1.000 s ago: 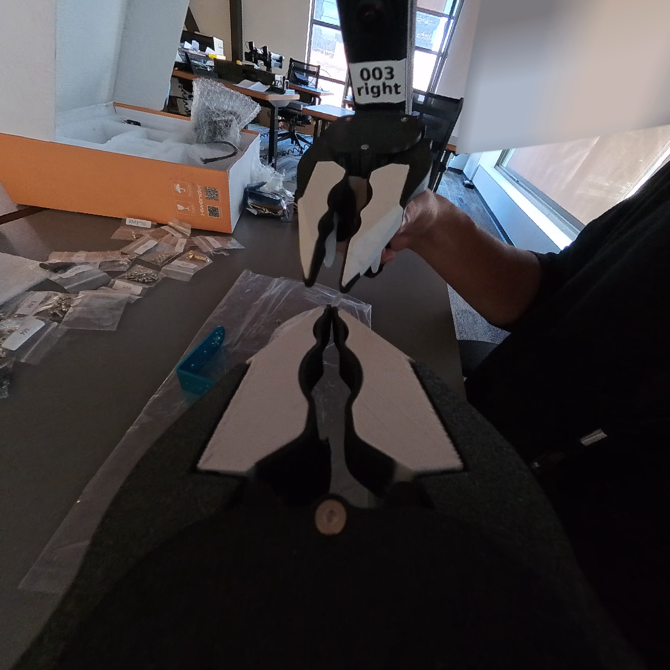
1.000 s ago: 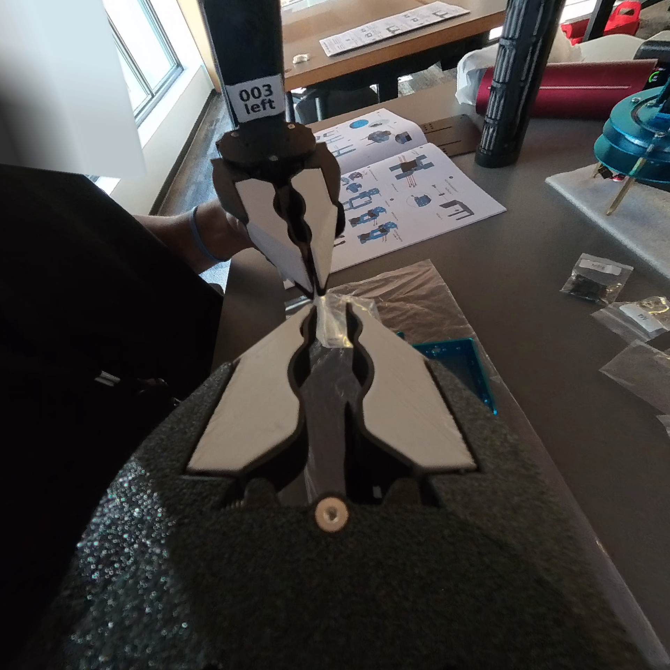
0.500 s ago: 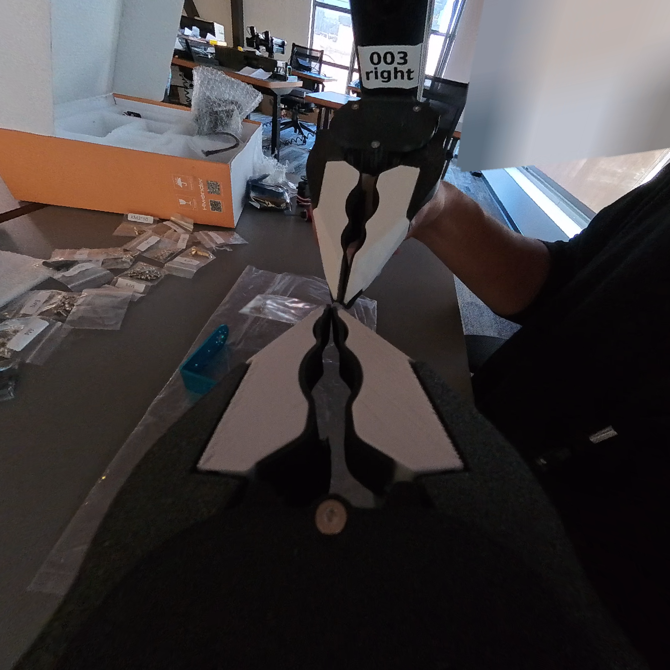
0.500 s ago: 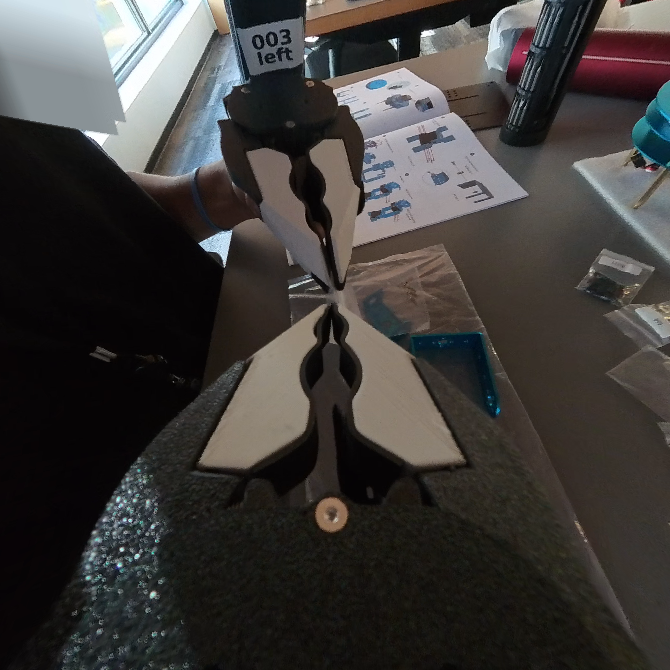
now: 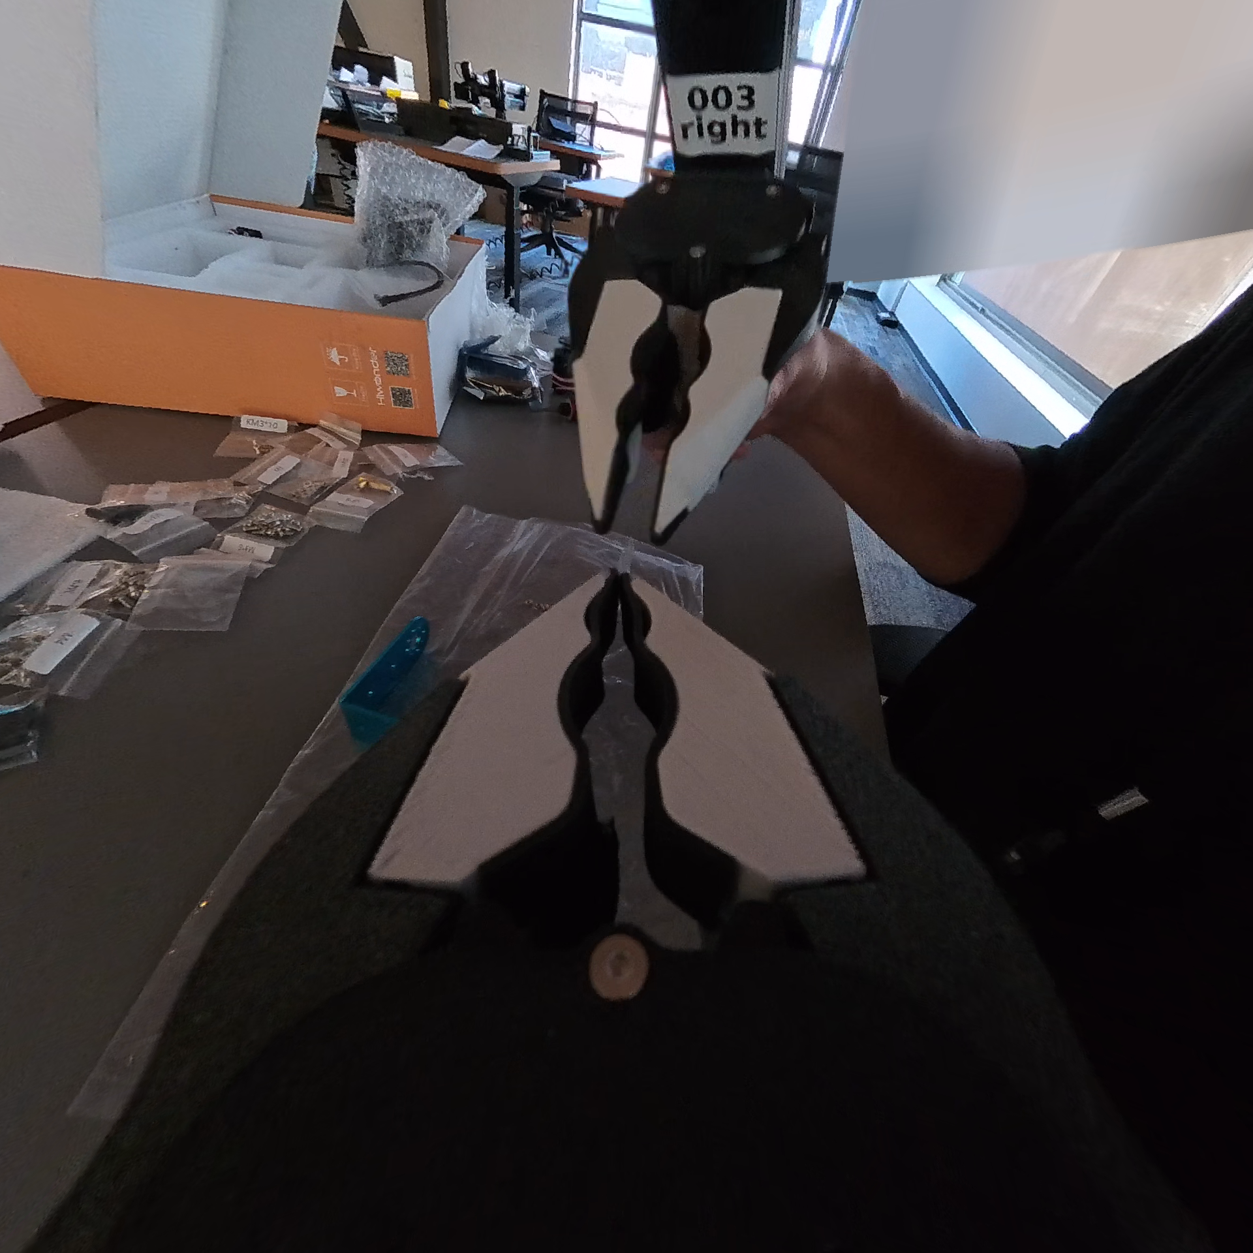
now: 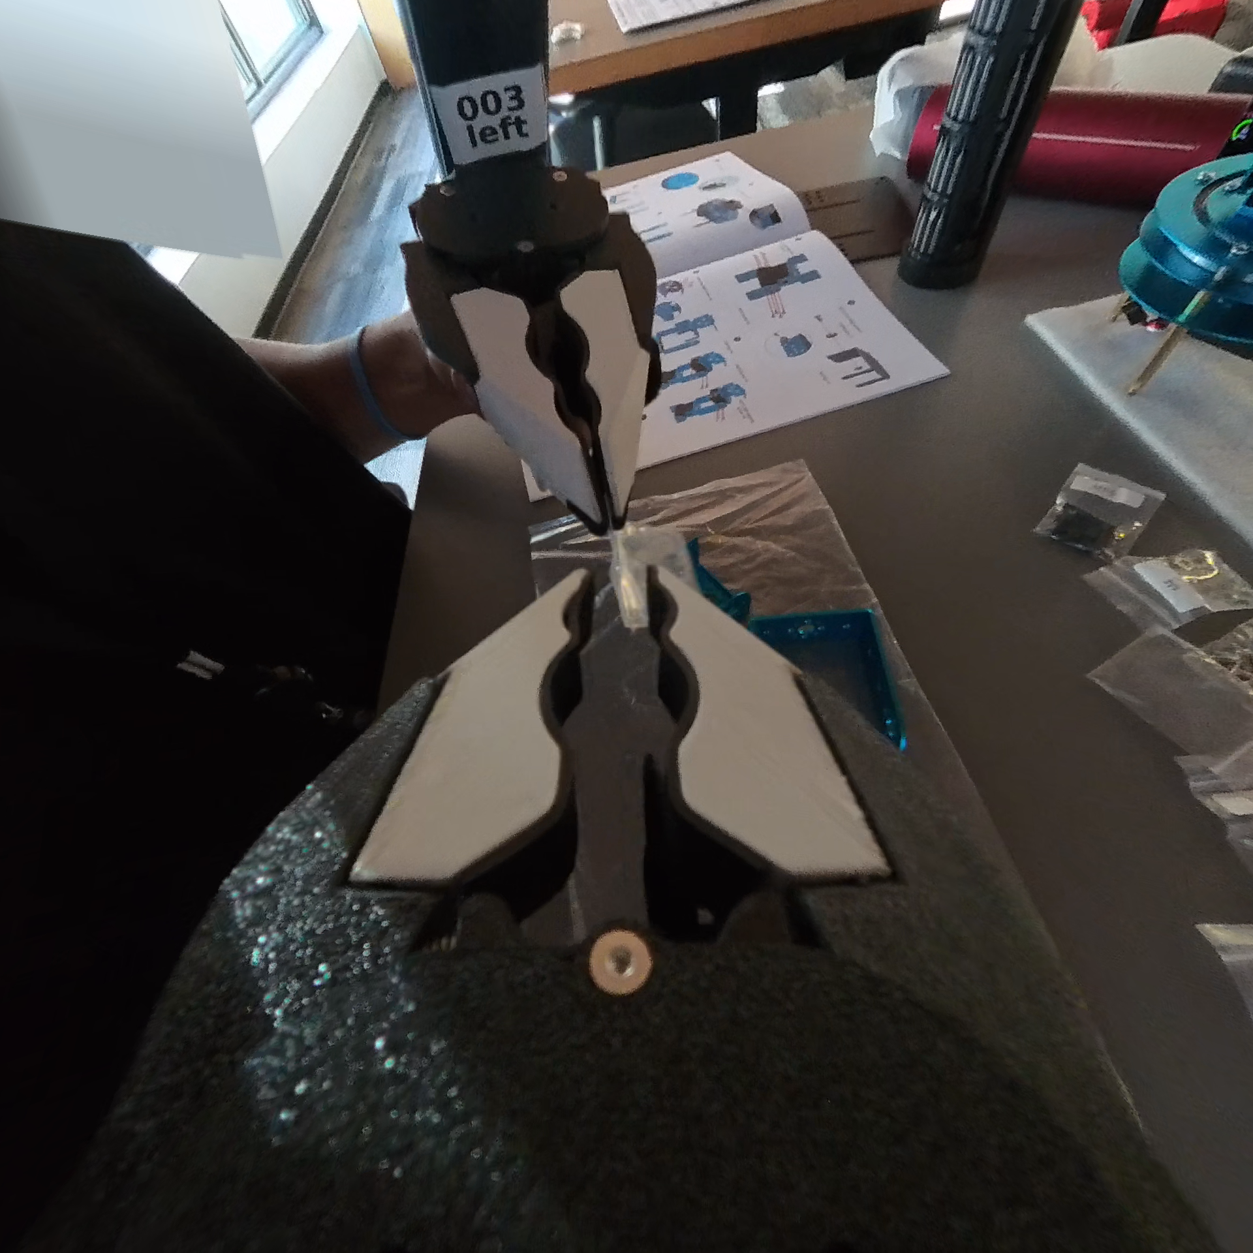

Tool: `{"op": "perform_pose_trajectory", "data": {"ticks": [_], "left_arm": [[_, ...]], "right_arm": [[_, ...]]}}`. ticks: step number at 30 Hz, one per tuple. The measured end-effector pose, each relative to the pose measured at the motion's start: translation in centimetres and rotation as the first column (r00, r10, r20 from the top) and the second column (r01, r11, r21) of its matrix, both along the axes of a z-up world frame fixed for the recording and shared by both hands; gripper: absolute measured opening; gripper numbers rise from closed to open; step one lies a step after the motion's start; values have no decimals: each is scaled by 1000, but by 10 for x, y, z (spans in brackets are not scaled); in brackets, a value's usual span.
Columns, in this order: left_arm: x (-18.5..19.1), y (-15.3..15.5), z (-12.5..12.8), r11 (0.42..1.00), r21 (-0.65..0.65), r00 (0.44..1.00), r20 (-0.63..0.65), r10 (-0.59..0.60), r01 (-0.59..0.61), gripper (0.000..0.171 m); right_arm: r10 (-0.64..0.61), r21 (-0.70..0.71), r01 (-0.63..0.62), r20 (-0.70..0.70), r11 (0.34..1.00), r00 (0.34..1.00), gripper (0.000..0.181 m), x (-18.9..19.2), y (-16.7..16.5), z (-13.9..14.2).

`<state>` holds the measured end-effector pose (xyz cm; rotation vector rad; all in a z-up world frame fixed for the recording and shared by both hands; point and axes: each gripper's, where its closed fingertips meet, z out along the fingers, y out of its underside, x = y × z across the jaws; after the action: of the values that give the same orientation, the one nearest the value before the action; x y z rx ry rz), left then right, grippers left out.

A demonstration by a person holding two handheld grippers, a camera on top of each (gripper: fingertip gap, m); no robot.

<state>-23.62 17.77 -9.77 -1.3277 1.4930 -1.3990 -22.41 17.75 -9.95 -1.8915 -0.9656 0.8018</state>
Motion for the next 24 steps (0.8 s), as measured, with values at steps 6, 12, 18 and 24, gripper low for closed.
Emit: {"op": "perform_pose_trajectory", "data": {"ticks": [6, 12, 18, 24], "left_arm": [[2, -5, -9, 997, 79, 999, -41, -7, 10, 0], [2, -13, -15, 983, 179, 997, -74, -22, 35, 0], [2, -18, -17, 971, 234, 996, -84, -32, 51, 0], [2, -18, -20, 965, 258, 995, -92, -30, 53, 0]], "right_arm": [[102, -70, -90, 180, 993, 978, 12, 1, -9, -7], [218, -172, -170, 314, 970, 924, 6, -1, -13, -17], [303, -256, -223, 335, 941, 892, 6, -4, -18, -24], [328, -278, -244, 315, 929, 891, 3, -6, -21, -27]]}}
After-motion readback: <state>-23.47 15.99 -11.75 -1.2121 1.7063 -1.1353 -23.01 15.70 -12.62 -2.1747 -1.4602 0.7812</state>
